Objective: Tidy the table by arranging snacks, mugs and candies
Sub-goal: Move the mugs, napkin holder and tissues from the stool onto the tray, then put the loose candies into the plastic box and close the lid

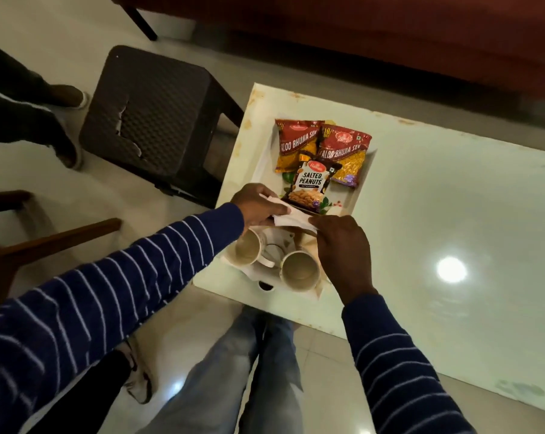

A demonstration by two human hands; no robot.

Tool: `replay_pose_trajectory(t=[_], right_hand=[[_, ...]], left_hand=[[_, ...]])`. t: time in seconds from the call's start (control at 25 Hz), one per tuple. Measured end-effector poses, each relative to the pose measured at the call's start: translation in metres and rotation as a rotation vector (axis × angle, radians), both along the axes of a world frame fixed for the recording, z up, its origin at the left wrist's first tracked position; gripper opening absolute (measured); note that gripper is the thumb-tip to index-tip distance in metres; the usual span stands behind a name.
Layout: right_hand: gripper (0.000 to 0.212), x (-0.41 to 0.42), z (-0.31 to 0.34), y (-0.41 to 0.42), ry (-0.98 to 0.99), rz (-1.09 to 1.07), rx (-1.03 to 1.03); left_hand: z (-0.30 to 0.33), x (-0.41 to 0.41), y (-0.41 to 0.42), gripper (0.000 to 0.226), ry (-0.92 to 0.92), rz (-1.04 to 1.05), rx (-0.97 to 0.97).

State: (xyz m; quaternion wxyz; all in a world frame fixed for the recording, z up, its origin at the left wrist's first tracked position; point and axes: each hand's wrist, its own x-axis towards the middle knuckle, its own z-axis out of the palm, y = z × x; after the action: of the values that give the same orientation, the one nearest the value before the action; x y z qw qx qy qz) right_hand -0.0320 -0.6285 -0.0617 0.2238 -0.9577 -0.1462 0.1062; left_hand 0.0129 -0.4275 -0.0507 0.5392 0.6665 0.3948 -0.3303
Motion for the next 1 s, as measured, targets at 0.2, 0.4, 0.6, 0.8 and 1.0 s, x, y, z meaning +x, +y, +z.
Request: replay_pose_trajectory(t=[0.2, 0.4, 0.6, 0.8, 1.0], right_hand=[[0.03, 0.004, -0.021, 0.019, 0.06, 0.026, -0.096], [0.031, 0.008, -0.018, 0.019, 0.044, -0.021, -0.118], [0.023, 0.061, 0.009, 0.0, 0.039, -0.165, -0.023], [0.038, 0.178, -0.022, 0.008, 0.069, 0.009, -0.04], [0.042, 0.244, -0.071, 0.026, 0.24, 0.056, -0.105]], left_hand=[[-0.013, -0.008, 0.014, 0.054, -0.098, -0.13, 0.205], [-0.024, -0.033, 0.047, 0.047, -0.27, -0.041, 0.397], [-0.036, -0.14, 0.054, 0.051, 0.112, 0.562, 0.338], [-0.056, -0.186, 0.003, 0.032, 0.294, 0.763, -0.032], [-0.074, -0.192, -0.023, 0.013, 0.219, 0.437, -0.309]])
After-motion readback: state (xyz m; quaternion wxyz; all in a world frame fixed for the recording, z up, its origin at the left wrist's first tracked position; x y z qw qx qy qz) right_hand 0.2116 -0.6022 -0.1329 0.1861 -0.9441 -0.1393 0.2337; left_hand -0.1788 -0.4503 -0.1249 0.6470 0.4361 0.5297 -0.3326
